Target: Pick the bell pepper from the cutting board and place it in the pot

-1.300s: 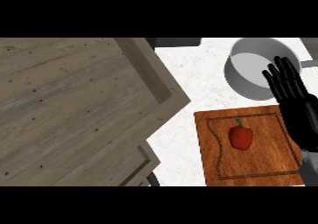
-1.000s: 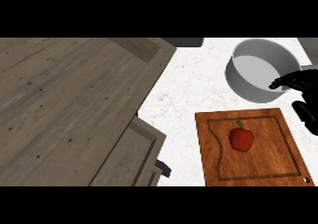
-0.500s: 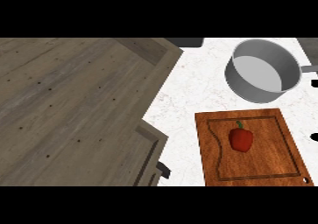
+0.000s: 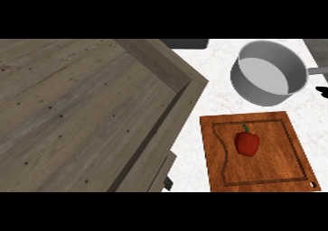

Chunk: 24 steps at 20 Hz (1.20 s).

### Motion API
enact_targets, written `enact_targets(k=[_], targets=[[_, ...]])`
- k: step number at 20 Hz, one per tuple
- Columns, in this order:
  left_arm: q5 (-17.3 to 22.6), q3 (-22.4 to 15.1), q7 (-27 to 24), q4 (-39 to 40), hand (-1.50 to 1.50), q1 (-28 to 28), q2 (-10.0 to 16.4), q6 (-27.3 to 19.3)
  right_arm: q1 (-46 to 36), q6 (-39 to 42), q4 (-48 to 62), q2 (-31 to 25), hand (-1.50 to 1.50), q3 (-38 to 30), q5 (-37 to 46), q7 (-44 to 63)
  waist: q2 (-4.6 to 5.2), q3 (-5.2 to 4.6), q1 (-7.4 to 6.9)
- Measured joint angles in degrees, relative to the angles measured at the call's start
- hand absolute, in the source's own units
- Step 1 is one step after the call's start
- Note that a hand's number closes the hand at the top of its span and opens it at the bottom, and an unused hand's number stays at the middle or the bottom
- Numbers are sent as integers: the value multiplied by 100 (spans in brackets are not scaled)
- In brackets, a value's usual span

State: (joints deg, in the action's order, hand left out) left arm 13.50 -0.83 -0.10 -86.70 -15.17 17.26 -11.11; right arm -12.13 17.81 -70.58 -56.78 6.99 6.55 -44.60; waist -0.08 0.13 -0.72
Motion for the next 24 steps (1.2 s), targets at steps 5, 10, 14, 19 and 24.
enact_targets(k=[5, 10, 14, 19, 24], targets=[[-18, 39, 78, -17, 0, -21, 7, -16, -52, 178, -734, -1, -150, 300, 472, 796, -13, -8, 53], [-19, 133, 101, -37, 0, -38, 21, 42, -215, 451, -1240, 278, -150, 548, 874, 1788, -16, -9, 55], [-73, 128, 86, 58, 0, -79, -16, 67, -188, 549, -1438, 662, -150, 695, 1226, 2379, -16, -3, 62], [-104, 167, 204, -197, 0, 53, -75, 105, -94, 727, -1436, 1065, -150, 758, 1653, 2617, -15, -4, 58], [-200, 226, 168, -108, 0, 5, -100, 163, -60, 672, -1188, 1470, -150, 708, 2180, 2333, -12, 2, 60]])
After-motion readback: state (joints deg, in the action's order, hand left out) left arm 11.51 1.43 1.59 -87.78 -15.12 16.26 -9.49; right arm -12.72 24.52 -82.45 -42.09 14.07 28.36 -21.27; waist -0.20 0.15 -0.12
